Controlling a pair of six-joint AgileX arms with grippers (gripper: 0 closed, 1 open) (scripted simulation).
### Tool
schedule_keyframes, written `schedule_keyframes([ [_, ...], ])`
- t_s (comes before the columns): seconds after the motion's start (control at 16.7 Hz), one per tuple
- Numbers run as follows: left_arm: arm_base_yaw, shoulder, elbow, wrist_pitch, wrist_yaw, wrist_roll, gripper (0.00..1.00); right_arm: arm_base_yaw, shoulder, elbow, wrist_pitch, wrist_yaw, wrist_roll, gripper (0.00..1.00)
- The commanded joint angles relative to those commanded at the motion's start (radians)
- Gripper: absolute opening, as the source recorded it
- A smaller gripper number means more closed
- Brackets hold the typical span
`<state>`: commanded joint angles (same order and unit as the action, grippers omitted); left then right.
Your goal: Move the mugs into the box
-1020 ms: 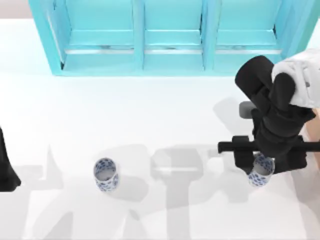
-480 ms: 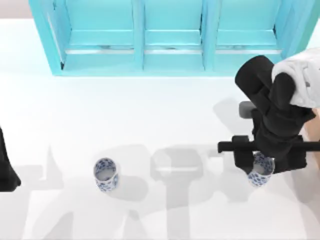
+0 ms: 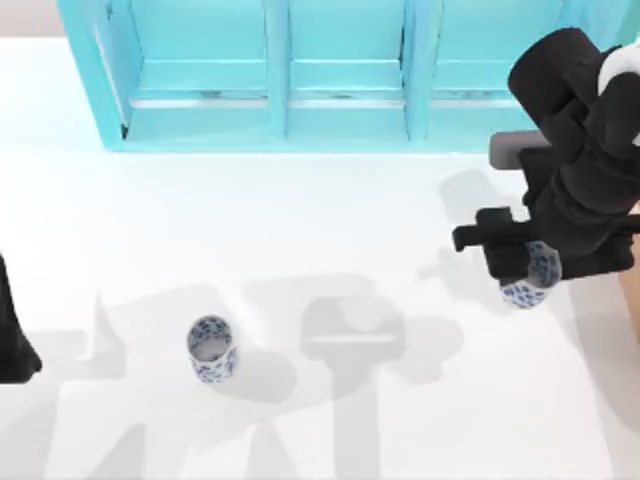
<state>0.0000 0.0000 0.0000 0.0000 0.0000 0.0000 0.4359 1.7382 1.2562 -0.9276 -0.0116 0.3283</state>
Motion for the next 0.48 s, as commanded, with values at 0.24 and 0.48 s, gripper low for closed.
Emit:
schedule_keyframes([
  [0.24,0.000,0.000,0.000,0.000,0.000,0.000,1.00,-0.148,-0.071,0.036,-0.188,0.003,-0.098,0.00],
  [0.48,0.000,0.000,0.000,0.000,0.000,0.000,1.00,-0.257,-0.111,0.032,-0.300,0.011,-0.138,0.00],
])
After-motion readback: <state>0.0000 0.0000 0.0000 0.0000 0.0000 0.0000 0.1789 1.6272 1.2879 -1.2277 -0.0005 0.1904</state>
